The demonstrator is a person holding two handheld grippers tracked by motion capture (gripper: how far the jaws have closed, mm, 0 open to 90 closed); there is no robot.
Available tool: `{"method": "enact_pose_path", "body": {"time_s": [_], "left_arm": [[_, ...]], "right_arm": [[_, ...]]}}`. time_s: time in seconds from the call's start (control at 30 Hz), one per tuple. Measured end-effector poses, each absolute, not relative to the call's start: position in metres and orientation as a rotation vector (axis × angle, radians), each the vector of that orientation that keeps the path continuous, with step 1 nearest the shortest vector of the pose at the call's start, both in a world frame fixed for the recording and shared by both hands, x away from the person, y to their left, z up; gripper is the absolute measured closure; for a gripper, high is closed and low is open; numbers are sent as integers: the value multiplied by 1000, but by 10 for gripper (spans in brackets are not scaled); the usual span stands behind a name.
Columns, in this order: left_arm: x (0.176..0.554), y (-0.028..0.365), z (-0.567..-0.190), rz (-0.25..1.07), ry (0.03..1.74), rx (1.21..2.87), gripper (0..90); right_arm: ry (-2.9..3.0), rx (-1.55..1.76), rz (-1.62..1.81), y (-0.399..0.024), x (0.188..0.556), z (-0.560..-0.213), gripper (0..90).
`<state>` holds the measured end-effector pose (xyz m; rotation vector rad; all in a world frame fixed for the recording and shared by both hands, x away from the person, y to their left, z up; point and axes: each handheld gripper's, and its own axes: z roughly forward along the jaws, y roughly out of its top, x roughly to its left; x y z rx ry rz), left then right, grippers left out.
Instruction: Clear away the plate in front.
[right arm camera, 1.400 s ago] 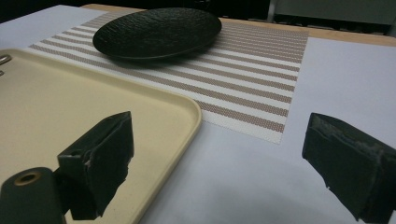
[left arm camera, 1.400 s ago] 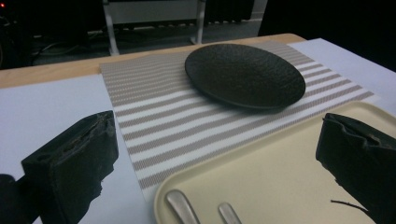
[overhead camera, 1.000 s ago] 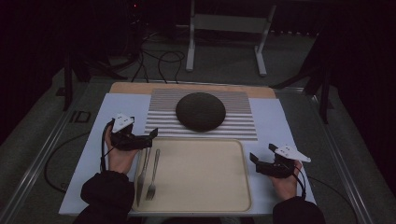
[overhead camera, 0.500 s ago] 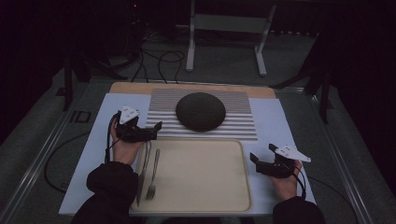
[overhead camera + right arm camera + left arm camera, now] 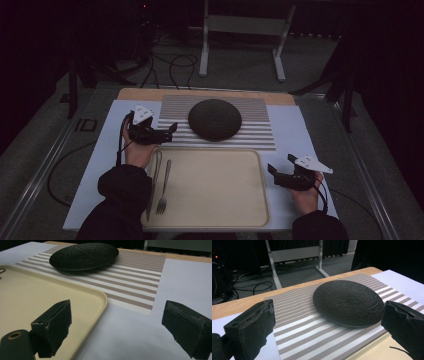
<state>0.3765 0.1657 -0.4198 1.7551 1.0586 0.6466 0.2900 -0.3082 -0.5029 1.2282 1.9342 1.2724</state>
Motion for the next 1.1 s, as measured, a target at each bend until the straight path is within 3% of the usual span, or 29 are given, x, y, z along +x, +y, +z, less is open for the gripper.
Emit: {"method": "enact_pose_path", "body": {"time_s": [1.1], "left_arm": [[418,149,-429,574,1079,1805,5]], "right_arm": [[1937,1222,1279,-308,290,-503,91]]}}
